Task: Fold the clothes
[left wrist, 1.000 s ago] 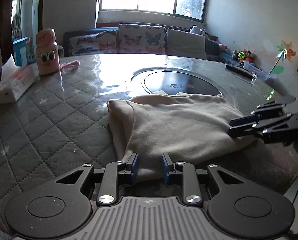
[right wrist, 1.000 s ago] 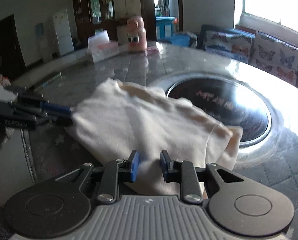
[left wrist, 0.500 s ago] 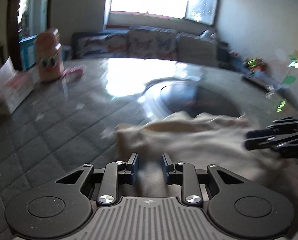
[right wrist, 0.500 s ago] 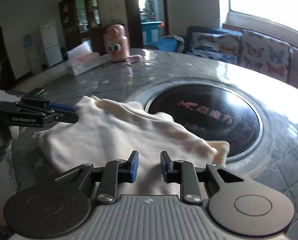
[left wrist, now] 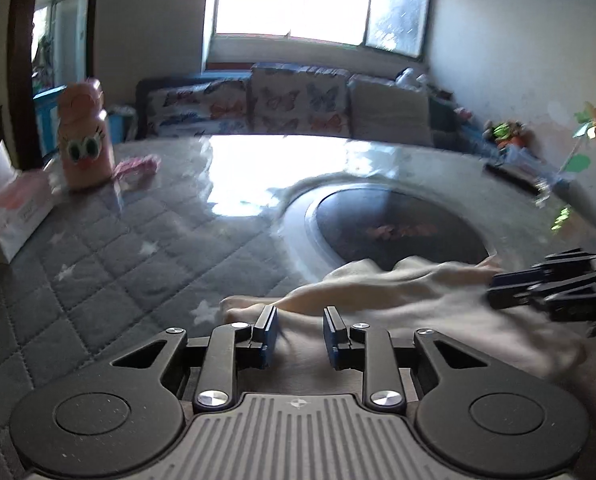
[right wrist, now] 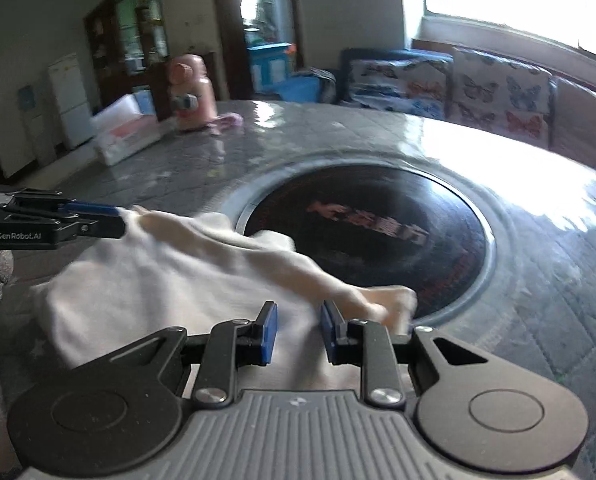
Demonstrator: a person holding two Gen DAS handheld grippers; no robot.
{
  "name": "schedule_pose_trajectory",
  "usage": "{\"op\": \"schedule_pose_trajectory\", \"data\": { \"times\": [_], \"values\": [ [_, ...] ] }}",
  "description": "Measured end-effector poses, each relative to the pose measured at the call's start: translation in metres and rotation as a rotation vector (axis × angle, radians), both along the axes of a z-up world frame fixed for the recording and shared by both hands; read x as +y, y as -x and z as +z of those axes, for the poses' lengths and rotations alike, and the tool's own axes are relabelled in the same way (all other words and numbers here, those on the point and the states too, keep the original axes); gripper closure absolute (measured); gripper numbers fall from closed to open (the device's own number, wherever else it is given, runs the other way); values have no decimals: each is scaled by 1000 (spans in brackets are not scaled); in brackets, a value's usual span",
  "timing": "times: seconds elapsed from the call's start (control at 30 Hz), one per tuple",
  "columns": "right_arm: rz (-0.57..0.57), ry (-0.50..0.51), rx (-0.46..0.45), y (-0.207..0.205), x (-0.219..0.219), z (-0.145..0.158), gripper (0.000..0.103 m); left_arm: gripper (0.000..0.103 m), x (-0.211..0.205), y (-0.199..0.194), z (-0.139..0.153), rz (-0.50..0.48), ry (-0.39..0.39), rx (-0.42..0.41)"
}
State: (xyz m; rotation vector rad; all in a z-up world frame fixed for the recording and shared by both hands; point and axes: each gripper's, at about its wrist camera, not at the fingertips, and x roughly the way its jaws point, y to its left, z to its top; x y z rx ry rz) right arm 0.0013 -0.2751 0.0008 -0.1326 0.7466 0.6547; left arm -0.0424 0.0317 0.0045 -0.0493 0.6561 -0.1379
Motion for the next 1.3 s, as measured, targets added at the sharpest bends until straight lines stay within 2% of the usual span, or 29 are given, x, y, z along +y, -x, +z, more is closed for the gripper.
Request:
{"op": "schedule_pose_trajectory", "data": {
  "times": [0.07, 0.47, 0.57, 0.6, 0.63, 0.73, 1.0, 1.1, 1.17, 1.3],
  "values": [
    [-19, -14, 13, -3, -6, 0, 80, 76, 7, -6, -7, 17, 1, 27],
    [-32, -6, -3, -9, -8, 1, 77, 76, 12, -2, -3, 34, -1, 5],
    [-46, -10, -15, -7, -12, 7, 75, 63, 15, 8, 3, 56, 13, -2],
    [-54, -12, -17, -6, -14, 7, 71, 59, 17, 12, 4, 65, 18, -1],
    [-67, -17, -15, -6, -17, 8, 64, 58, 18, 16, 5, 73, 23, 1],
    [-97, -41, 4, -6, -23, 5, 62, 52, 22, 26, 4, 90, 53, 24],
    [-141, -109, 66, -7, -31, -6, 60, 52, 24, 30, -1, 137, 129, 76],
    [-140, -120, 70, -7, -30, -8, 62, 54, 22, 27, -5, 141, 150, 97],
    [-141, -124, 71, -7, -30, -8, 67, 56, 22, 26, -7, 146, 160, 100],
    [-146, -136, 73, -7, -32, -8, 81, 69, 24, 25, -6, 145, 194, 108]
  ]
}}
